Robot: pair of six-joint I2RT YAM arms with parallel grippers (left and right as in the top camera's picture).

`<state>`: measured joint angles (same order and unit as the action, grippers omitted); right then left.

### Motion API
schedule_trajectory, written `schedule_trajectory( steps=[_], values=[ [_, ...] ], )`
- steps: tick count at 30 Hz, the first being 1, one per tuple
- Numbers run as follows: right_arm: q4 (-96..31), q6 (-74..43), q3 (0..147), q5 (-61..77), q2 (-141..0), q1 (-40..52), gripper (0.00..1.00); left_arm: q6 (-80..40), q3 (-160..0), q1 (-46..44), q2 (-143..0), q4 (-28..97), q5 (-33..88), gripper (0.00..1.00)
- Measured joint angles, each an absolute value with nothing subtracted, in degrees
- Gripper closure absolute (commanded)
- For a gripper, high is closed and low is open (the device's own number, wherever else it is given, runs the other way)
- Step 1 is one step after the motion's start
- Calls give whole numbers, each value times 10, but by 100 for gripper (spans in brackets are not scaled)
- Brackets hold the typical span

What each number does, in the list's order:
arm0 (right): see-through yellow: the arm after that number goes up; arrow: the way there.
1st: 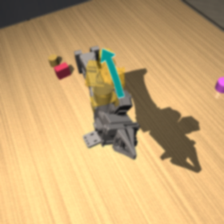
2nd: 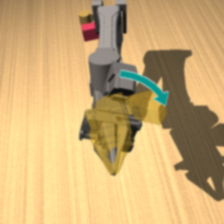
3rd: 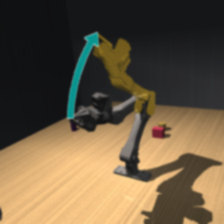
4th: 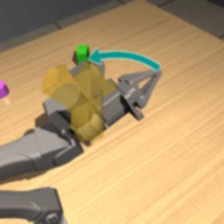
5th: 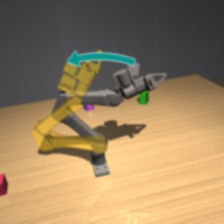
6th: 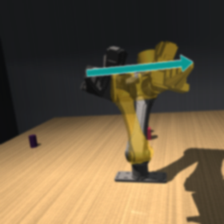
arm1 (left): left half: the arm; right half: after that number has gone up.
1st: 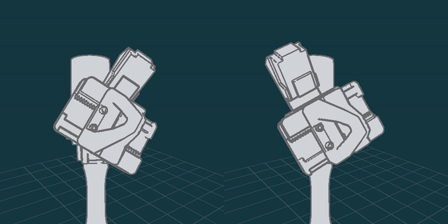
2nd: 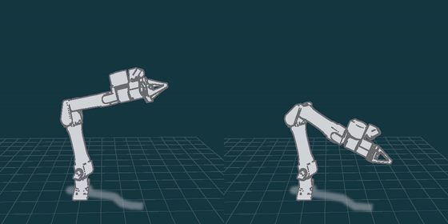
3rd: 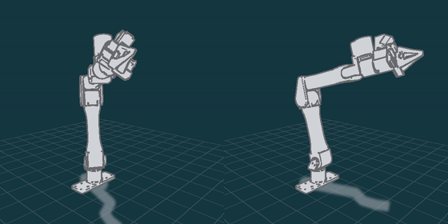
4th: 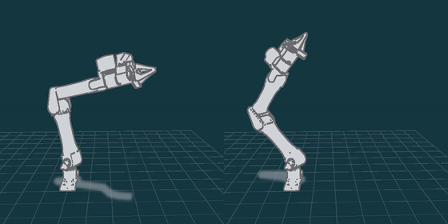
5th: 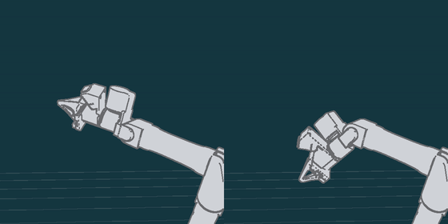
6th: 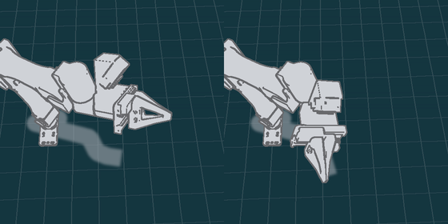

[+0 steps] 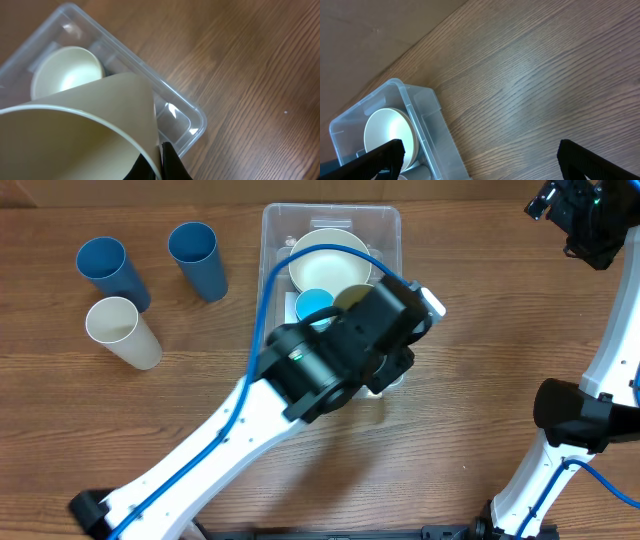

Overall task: Pack container
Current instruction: 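Carry the cream cup into the bin's right side and release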

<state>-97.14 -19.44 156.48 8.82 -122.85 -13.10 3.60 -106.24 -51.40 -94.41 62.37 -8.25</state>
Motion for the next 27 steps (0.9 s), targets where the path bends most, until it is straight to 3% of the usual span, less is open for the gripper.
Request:
schedule_trajectory(
  steps=[19, 20, 21, 23, 25, 27],
  values=[
    [-971, -194, 1565, 88, -1228, -131, 0, 30, -1062, -513, -1129, 673, -5, 94],
    [-971, -194, 1565, 88, -1228, -131, 0, 30, -1062, -513, -1132, 673, -4, 89],
    [-971, -194, 1565, 88, -1228, -131, 0, 29, -1062, -513, -1135, 673, -3, 74],
    [-972, -194, 1565, 88, -1228, -131, 0, 26, -1062, -513, -1140, 675, 5, 35],
    [-971, -194, 1565, 88, -1228, -131, 0, 27, -1062, -513, -1140, 675, 9, 5],
    [-972, -194, 1565, 88, -1228, -131, 0, 24, -1062, -513, -1140, 671, 11, 0]
  ],
)
